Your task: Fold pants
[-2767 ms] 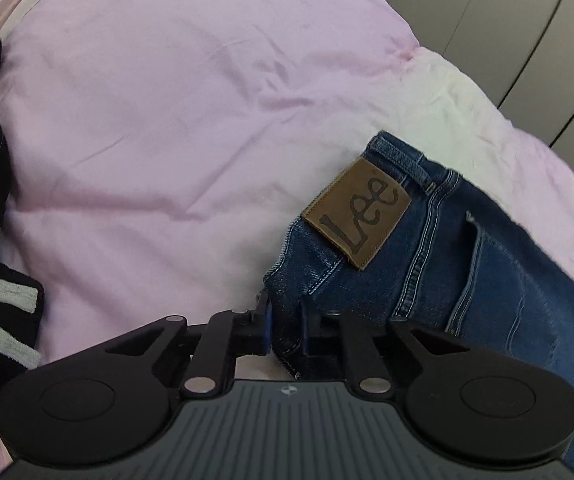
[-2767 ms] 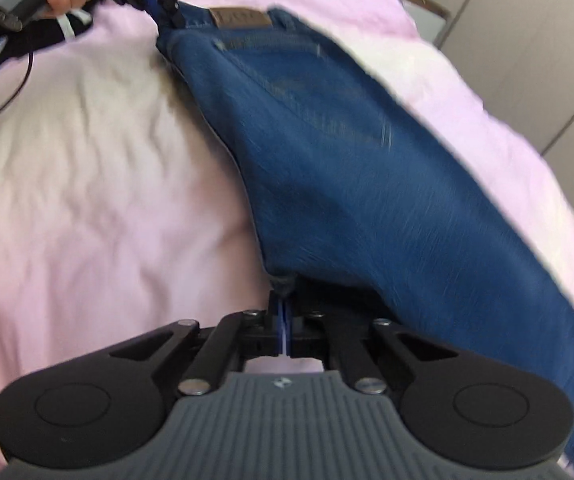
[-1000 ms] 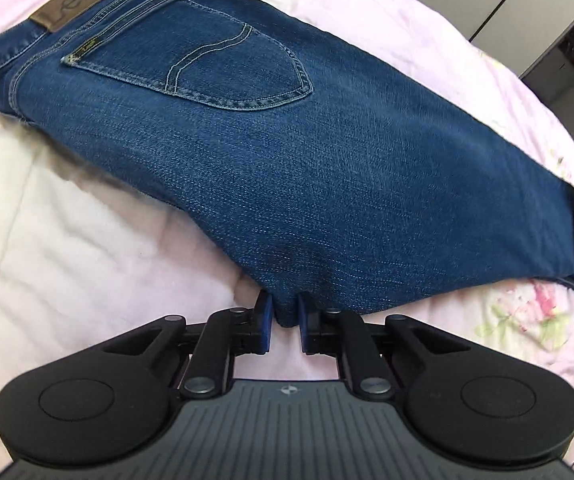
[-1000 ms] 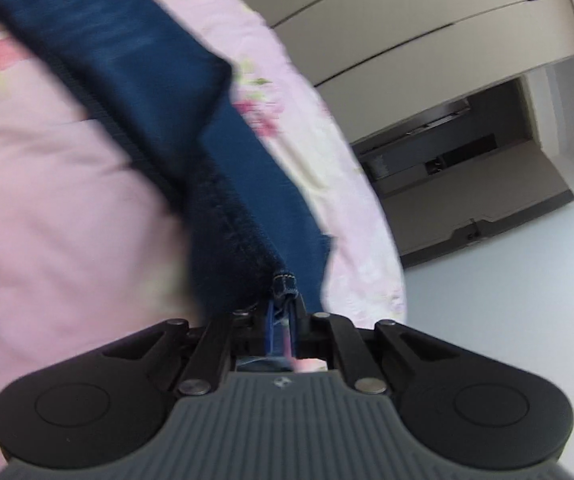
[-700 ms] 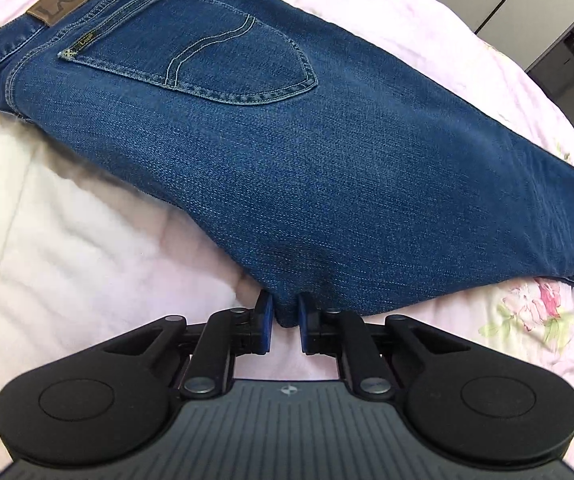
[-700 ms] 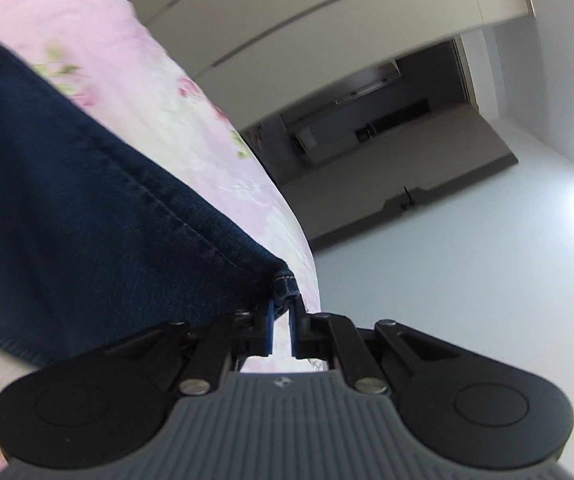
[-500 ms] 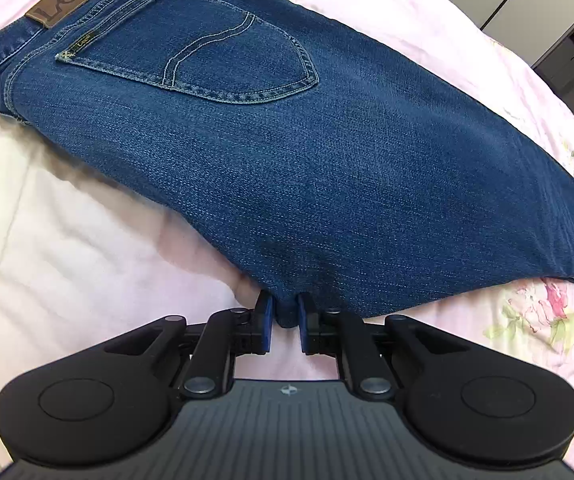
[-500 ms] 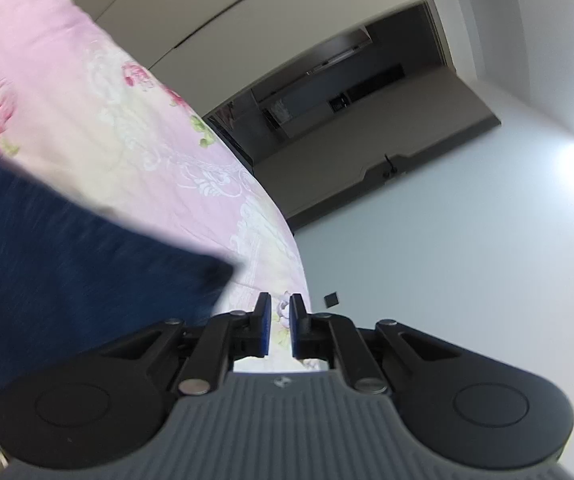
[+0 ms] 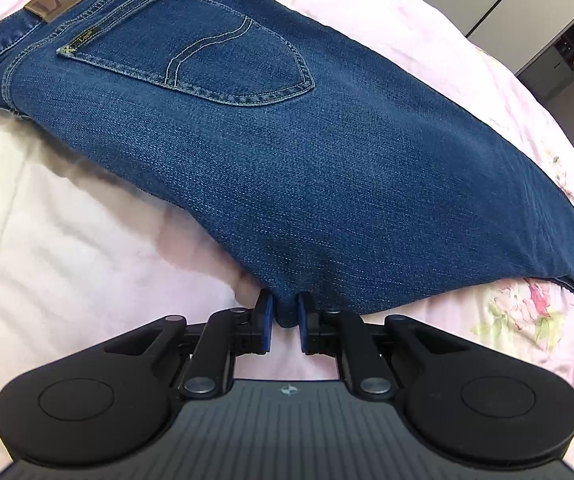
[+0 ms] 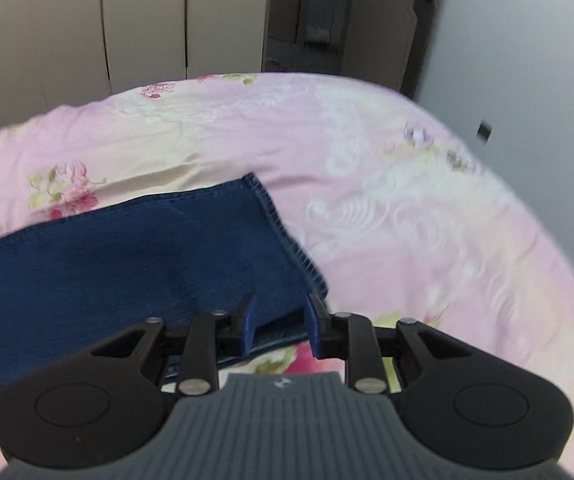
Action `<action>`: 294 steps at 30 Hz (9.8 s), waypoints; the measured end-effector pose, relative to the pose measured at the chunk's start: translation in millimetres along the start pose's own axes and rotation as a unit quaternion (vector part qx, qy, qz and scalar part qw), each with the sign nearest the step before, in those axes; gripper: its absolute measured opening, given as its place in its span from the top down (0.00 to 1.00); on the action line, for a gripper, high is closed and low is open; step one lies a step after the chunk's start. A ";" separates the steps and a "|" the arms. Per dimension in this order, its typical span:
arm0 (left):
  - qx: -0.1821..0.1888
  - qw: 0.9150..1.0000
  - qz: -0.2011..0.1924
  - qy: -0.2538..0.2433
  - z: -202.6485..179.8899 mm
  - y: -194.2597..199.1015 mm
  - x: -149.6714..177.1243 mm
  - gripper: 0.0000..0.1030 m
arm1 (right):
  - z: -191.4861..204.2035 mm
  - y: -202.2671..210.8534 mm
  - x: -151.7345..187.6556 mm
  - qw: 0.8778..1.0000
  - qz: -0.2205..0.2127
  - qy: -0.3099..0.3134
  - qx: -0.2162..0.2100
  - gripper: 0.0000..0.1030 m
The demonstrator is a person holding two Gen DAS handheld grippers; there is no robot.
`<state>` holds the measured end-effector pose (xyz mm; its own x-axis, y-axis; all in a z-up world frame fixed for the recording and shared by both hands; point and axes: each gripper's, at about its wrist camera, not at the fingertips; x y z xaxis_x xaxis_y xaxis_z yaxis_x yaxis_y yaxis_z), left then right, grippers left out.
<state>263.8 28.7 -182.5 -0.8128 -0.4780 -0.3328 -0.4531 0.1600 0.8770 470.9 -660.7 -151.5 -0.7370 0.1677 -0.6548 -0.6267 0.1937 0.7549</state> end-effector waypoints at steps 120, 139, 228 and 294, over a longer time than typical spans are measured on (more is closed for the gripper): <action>0.023 0.999 0.022 -0.024 109.1 115.0 74.4 0.45 | -179.1 243.7 298.1 0.944 0.054 -0.313 0.092 0.48; -0.032 0.990 -0.120 -0.062 92.8 114.1 -101.2 0.18 | -79.0 237.9 225.4 0.983 0.009 -0.167 0.072 0.44; 0.144 0.803 0.048 -0.577 -283.6 -47.8 107.2 0.48 | -188.5 264.3 366.8 0.914 -0.008 -0.404 -0.036 0.41; 0.188 0.966 0.033 -0.171 -13.7 65.3 57.4 0.93 | 262.4 304.8 188.0 0.944 -0.013 -0.131 -0.302 0.99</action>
<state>192.5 -0.1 -139.7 -0.8891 -0.1518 -0.4318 -0.4441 0.5141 0.7338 207.9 -316.5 -54.4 -0.6807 0.4195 -0.6005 -0.7324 -0.3729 0.5698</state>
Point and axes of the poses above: each gripper's, at about its wrist camera, not at the fingertips, and y roughly against the way its jaws point, z to its left, x to its underside, and after that the axes turned 2 degrees about x, right-handed
